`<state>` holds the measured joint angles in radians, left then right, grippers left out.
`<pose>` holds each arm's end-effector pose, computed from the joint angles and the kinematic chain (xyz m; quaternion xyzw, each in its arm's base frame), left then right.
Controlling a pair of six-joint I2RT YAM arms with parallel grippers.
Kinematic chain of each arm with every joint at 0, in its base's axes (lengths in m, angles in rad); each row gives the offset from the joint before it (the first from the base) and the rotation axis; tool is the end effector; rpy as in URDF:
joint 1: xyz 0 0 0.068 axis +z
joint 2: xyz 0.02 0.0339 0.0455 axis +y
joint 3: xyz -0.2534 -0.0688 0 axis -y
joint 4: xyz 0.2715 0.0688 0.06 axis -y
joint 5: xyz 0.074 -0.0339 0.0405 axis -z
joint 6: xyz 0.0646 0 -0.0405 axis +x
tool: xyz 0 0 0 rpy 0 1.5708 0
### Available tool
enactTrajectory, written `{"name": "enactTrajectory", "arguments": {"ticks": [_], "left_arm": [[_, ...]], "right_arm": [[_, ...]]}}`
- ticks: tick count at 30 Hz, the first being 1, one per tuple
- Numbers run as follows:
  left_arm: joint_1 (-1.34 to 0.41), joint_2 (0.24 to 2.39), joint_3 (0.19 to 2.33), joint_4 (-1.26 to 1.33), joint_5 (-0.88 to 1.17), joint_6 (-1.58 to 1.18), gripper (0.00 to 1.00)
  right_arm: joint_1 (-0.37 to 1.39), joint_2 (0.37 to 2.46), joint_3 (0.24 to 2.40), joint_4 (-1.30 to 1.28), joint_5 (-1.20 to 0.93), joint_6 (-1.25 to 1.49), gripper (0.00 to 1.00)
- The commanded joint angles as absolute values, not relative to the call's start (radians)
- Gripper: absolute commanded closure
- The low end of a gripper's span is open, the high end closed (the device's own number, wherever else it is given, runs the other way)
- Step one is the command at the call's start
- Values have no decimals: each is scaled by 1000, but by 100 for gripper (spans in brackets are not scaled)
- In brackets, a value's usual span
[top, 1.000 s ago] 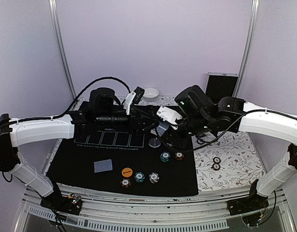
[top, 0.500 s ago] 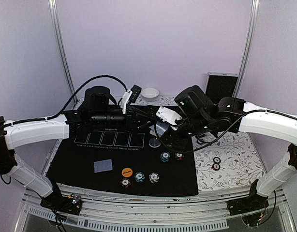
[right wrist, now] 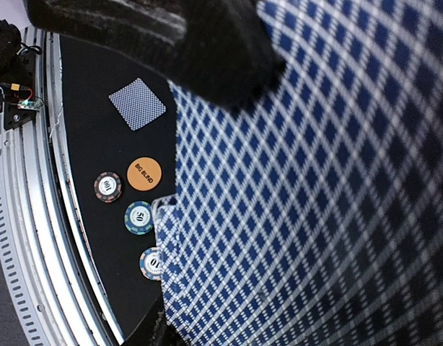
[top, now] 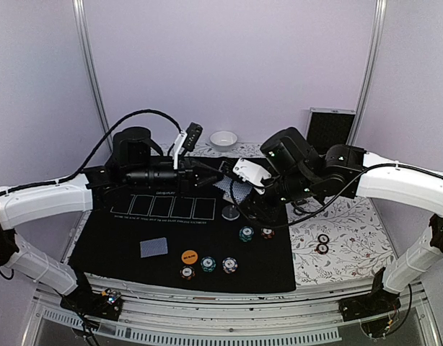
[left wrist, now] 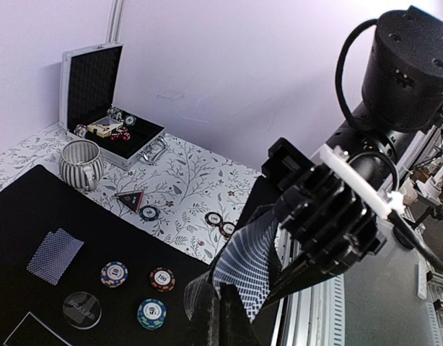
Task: Distribute texas hold em gaming equipment
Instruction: Pick up the poker card from the face-down deck piles, then distribute the poker card in the small blind area.
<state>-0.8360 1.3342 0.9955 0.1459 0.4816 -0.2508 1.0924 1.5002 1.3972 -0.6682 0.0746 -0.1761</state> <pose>0.2228 -0.2912 0.3011 0.3614 0.6740 -0.4768 0.4333 0.1781 0.3330 0.3016 -0.5338 0.7501 0.1412 0.3640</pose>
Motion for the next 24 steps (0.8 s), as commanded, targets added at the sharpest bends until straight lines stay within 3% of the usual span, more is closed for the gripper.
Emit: {"name": "enactTrajectory", "arguments": {"ticks": [1,15,24], "left_arm": [[-826,1283,970,166,496,-256,100],[-655,1135,902,214,574,-421,100],[-295,1081,872,15,292,-641,100]], "right_arm": [[1097,1481,1386,-645,90,-178,96],[1093,1481,1381,-645,100,-173,96],[1093,1489,1385,-641,89,-175,96]]}}
